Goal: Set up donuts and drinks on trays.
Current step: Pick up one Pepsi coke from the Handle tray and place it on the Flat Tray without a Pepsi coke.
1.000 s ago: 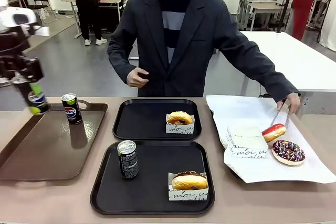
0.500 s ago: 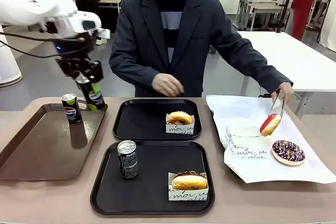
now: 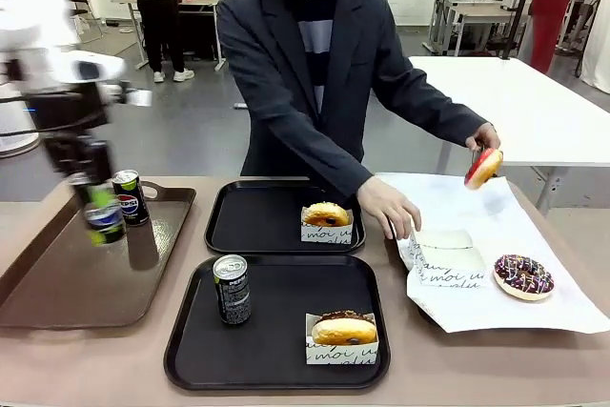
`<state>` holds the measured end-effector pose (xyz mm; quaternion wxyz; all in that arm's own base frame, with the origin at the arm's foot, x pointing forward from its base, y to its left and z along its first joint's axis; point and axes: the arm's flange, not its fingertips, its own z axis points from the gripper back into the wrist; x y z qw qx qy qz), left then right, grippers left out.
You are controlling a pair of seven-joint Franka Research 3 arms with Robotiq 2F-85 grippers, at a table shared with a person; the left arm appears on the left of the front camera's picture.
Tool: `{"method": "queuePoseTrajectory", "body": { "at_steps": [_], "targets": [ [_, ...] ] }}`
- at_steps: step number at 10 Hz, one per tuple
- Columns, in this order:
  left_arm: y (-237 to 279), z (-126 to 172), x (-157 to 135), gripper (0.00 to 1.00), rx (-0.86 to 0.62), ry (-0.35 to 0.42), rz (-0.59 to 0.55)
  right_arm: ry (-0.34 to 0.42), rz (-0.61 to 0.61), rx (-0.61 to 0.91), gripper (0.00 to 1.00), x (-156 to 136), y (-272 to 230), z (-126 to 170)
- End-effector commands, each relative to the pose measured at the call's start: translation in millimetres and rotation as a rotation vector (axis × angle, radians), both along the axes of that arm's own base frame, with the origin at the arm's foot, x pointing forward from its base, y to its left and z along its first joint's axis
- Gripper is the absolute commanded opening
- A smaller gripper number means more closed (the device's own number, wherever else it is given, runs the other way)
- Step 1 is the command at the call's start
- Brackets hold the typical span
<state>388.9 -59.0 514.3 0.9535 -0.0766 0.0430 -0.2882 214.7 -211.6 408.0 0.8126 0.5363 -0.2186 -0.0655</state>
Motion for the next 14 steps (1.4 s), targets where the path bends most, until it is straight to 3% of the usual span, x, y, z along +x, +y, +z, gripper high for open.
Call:
{"method": "queuePoseTrajectory", "body": {
  "at_steps": [1, 8, 14],
  "targets": [
    [25, 8, -9, 0.59, -0.013, -0.032, 0.050, -0.033, -0.002, 0.019, 1.00, 3, -1, 1],
    [40, 7, -17, 0.59, -0.022, -0.016, 0.058, -0.033, -0.002, 0.019, 1.00, 3, -1, 1],
    [-51, 7, 44, 0.59, -0.055, -0.132, -0.042, -0.033, -0.002, 0.019, 1.00, 3, -1, 1]
  ]
}}
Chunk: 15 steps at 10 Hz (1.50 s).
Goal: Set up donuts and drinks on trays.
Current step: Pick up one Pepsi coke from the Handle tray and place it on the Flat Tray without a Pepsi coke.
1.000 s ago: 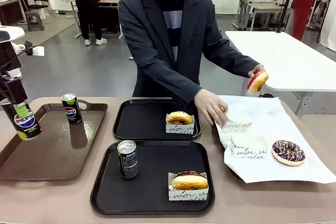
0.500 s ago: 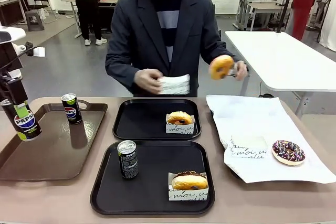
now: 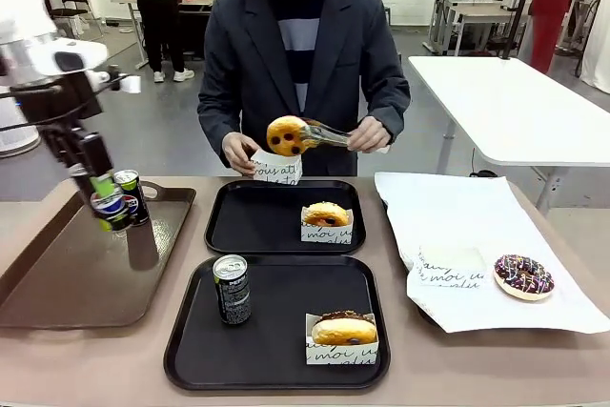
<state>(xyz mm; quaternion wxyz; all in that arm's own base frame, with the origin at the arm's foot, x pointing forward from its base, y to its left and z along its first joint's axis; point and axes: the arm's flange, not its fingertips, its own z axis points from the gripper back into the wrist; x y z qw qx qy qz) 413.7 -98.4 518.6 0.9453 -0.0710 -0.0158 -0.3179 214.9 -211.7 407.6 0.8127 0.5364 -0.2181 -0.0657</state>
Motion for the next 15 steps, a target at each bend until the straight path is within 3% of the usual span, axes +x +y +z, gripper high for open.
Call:
{"method": "queuePoseTrajectory", "body": {
  "at_steps": [1, 4, 6, 8, 10, 11, 12, 13, 15],
  "targets": [
    [-32, -4, 31, 0.59, -0.039, -0.019, 0.002, -0.034, -0.003, 0.019, 1.00, 3, -1, 1],
    [-71, -29, 59, 0.59, -0.118, -0.040, 0.008, -0.034, -0.003, 0.019, 1.00, 3, -1, 1],
    [-64, -42, 60, 0.59, -0.123, 0.009, -0.001, -0.034, -0.003, 0.019, 1.00, 3, -1, 1],
    [-14, -33, 26, 0.59, -0.188, 0.151, -0.055, -0.034, -0.003, 0.019, 1.00, 3, -1, 1],
    [52, -4, -36, 0.59, -0.096, 0.264, -0.219, -0.034, -0.003, 0.019, 1.00, 3, -1, 1],
    [77, 6, -58, 0.59, -0.102, 0.215, -0.214, -0.034, -0.003, 0.019, 1.00, 3, -1, 1],
    [87, 7, -62, 0.59, -0.125, 0.211, -0.163, -0.034, -0.003, 0.019, 1.00, 3, -1, 1],
    [53, -14, -39, 0.59, -0.132, 0.267, -0.171, -0.034, -0.003, 0.019, 1.00, 3, -1, 1],
    [53, -14, -39, 0.59, -0.132, 0.267, -0.171, -0.034, -0.003, 0.019, 1.00, 3, -1, 1]
  ]
}}
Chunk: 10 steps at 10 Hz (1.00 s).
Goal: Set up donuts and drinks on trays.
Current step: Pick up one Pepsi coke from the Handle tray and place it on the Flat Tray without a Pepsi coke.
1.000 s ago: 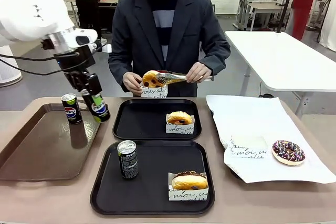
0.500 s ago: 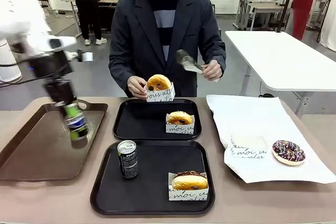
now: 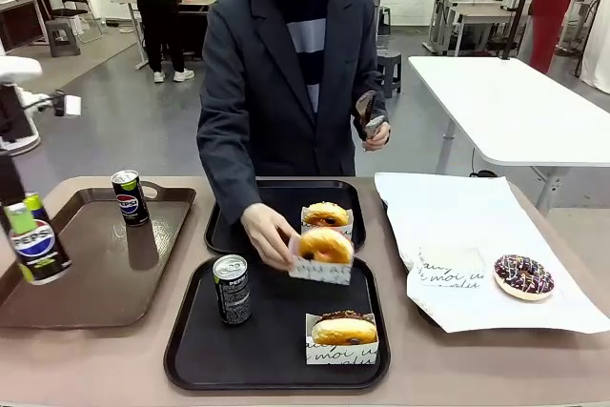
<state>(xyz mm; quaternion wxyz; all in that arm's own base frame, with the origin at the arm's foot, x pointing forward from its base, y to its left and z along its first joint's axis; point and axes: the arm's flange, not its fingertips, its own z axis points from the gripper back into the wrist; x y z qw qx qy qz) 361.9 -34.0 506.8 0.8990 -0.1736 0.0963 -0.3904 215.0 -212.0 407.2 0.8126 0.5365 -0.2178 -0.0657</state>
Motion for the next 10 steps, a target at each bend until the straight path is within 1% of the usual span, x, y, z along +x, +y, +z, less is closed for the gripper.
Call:
{"method": "queuePoseTrajectory", "body": {
  "at_steps": [1, 9, 10],
  "targets": [
    [-11.0, -1.8, 12.6, 0.59, -0.003, 0.002, 0.016, -0.035, -0.003, 0.018, 1.00, 2.6, -0.7, 1.7],
    [-11.0, -1.8, 12.6, 0.59, -0.003, 0.002, 0.016, -0.035, -0.003, 0.018, 1.00, 2.6, -0.7, 1.7],
    [-11.1, -9.3, 13.6, 0.59, 0.002, -0.002, -0.005, -0.035, -0.003, 0.018, 1.00, 2.6, -0.7, 1.7]
  ]
}}
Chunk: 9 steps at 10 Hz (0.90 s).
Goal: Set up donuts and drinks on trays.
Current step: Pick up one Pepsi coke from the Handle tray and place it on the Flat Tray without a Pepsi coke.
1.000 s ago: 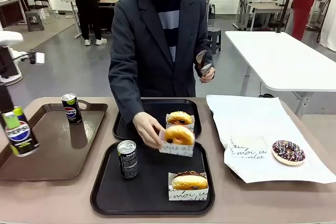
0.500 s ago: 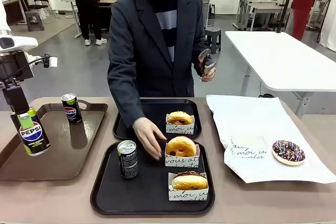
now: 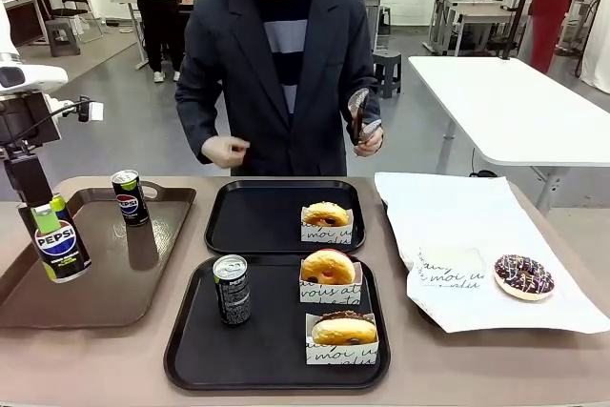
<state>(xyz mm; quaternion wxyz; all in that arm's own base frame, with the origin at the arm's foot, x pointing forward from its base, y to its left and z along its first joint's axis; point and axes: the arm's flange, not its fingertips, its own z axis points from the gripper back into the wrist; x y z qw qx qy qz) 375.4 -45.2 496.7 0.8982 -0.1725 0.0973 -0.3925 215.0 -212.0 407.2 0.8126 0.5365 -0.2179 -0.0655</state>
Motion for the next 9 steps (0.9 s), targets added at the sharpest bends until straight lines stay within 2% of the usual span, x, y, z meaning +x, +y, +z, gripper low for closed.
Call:
{"method": "queuePoseTrajectory", "body": {
  "at_steps": [1, 4, 6, 7, 9],
  "targets": [
    [-20, 5, 1, 0.59, 0.038, -0.113, -0.028, -0.034, -0.003, 0.018, 1.00, 3, -1, 2],
    [-117, 23, 47, 0.59, 0.166, -0.330, -0.025, -0.034, -0.003, 0.018, 1.00, 3, -1, 2],
    [-190, 20, 87, 0.59, 0.202, -0.416, -0.018, -0.034, -0.003, 0.018, 1.00, 3, -1, 2],
    [-222, 6, 106, 0.59, 0.226, -0.445, -0.020, -0.034, -0.003, 0.018, 1.00, 3, -1, 2],
    [-246, -14, 126, 0.59, 0.217, -0.381, -0.009, -0.034, -0.003, 0.018, 1.00, 3, -1, 2]
  ]
}}
